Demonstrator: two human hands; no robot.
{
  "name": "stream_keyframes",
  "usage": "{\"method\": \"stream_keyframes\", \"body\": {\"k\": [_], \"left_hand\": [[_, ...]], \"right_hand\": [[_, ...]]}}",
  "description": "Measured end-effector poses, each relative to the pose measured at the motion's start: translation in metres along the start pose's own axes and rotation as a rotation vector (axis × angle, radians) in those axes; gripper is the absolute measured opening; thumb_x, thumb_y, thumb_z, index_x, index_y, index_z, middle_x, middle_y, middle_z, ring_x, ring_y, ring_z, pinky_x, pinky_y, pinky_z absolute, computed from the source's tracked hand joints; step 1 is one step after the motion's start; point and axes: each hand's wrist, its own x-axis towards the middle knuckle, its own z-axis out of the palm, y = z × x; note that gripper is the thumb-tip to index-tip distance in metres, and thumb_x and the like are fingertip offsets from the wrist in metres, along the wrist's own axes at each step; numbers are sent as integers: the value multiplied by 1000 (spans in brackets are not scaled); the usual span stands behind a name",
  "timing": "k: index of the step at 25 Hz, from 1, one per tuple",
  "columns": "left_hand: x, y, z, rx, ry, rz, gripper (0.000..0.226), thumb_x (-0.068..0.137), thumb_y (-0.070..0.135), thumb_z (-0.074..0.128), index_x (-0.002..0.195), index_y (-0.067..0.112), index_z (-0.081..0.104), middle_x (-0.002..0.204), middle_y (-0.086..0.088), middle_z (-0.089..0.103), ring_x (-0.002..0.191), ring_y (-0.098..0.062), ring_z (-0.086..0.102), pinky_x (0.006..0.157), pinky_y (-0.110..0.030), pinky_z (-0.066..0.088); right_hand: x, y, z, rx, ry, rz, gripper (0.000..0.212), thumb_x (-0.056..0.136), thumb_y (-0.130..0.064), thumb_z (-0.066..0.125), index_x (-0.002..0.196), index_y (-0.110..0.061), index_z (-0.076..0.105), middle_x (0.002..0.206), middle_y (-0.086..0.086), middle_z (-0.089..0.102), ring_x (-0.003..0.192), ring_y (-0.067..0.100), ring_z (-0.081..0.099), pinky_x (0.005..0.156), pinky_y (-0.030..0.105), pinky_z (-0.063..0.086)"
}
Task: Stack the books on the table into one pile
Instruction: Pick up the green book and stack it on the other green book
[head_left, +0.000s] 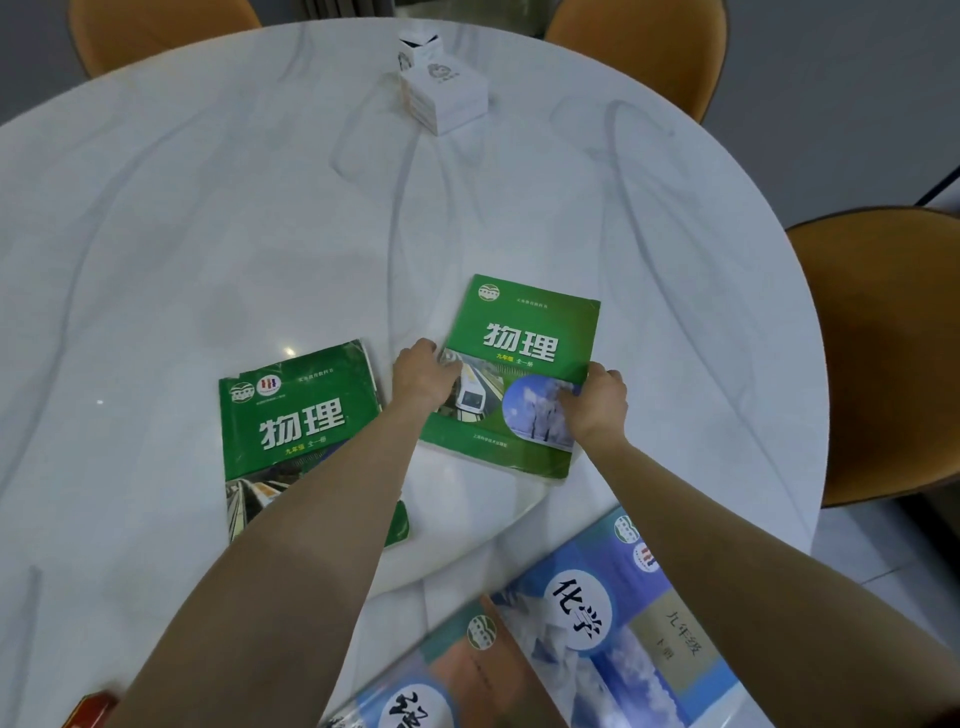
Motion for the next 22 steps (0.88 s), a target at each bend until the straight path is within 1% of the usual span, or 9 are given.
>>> {"method": "stream_keyframes", "body": {"k": [1,3,6,8,10,13,17,19,22], "left_hand": [[2,0,-1,-35,-7,-18,33,90,25,58,112,1,62,115,-19,66,97,-31,60,84,-33,47],[4,-1,-3,-103,-10,-31,25,89,23,59,105,3,65,109,-16,69,95,-30,63,78,-30,45],[-1,-1,0,-239,-19,0,20,93,19,53,111,8,52,113,-14,65,96,-29,61,83,-37,50],[-6,-2,2,-272,-13,33,18,96,17,48,112,9,47,114,-15,64,91,-29,62,80,-41,54],[-10,-3,2,-320,18,55,17,96,14,48,113,9,48,114,-14,65,84,-26,63,69,-37,55],[-17,-5,2,-461,46,36,20,95,11,50,114,10,51,117,-11,64,87,-22,61,72,-29,50],[-30,-8,-3,-650,43,-5,16,94,8,51,109,13,53,109,-10,63,91,-25,63,84,-37,53],[-35,-9,-7,-735,30,-6,13,94,7,51,103,16,53,100,-7,65,83,-22,64,79,-38,55],[-42,-11,-15,-788,41,-11,12,94,6,52,98,17,53,86,1,66,71,-11,64,62,-25,56]], "right_hand": [[2,1,0,31,-4,37,31,87,-10,57,114,5,55,117,25,56,103,40,57,86,39,47],[7,3,1,63,-18,88,29,86,-9,59,111,4,58,116,24,59,103,39,58,89,41,48],[11,5,2,90,-30,127,28,85,-7,59,112,3,60,118,23,60,105,38,59,92,42,50],[12,6,3,110,-31,133,29,85,-5,59,113,4,59,119,23,60,105,37,59,93,40,50],[12,7,5,135,-34,136,29,85,-6,59,113,4,59,120,22,60,106,37,59,93,39,50],[9,7,8,203,-27,179,29,84,-11,63,110,2,62,118,22,60,103,36,60,92,38,51],[7,3,2,406,-25,245,24,83,-14,65,103,-2,66,103,16,68,82,29,59,72,28,46],[7,2,-5,508,-47,289,28,83,-16,66,109,-5,63,97,12,65,79,24,56,67,25,43],[4,-2,-11,607,-102,304,33,86,-13,65,117,-7,57,96,11,61,78,25,56,55,24,44]]}}
